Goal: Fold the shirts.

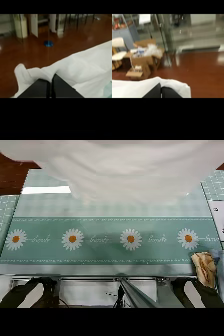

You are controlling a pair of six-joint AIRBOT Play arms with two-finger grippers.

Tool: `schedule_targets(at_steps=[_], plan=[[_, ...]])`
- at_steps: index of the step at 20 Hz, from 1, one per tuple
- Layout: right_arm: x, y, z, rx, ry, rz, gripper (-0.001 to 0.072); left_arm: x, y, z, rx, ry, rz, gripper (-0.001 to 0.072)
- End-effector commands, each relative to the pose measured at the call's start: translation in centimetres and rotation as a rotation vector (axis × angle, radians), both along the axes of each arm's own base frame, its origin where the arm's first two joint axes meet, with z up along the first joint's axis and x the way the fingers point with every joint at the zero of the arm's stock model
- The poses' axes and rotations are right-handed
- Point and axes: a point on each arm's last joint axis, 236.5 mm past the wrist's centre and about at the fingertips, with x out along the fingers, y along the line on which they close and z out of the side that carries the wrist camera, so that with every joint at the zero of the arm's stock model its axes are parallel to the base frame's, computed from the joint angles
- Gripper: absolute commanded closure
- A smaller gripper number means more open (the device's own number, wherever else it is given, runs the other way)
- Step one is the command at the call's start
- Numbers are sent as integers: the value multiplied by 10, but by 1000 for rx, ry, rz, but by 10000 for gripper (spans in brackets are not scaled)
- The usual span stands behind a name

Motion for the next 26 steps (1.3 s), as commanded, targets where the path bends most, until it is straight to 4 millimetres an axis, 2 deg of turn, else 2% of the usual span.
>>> schedule_targets(at_steps=[1,4,6,8,9,11,12,14,15,18,21,23,25,26], plan=[[-63,6,61,-49,-147,-103,694,-71,19,56,-12,-191,167,681],[-106,-8,74,-110,-148,-260,694,-121,36,59,-17,-226,295,681],[-128,-11,62,-142,-87,-316,694,-147,34,46,-30,-183,303,681],[-142,-9,36,-176,27,-329,694,-163,28,19,-20,-75,292,681],[-146,-12,16,-194,110,-336,694,-168,27,2,-2,-8,289,681],[-153,-29,-32,-241,319,-382,694,-172,26,-31,32,131,286,681],[-155,-32,-48,-243,395,-378,694,-170,27,-50,56,211,285,681],[-148,-25,-71,-248,506,-292,694,-156,32,-85,86,360,277,681],[-138,-27,-80,-253,542,-269,694,-141,35,-104,95,433,273,681],[-96,-33,-126,-241,725,-186,695,-90,42,-176,111,661,237,681],[-37,-34,-195,-237,969,-65,694,-27,51,-263,84,829,220,680],[9,-38,-244,-235,1098,-7,694,15,59,-318,61,881,233,680],[53,-46,-291,-205,1205,14,693,54,67,-367,26,936,258,680],[74,-50,-314,-190,1241,17,694,72,68,-385,5,953,252,679]])
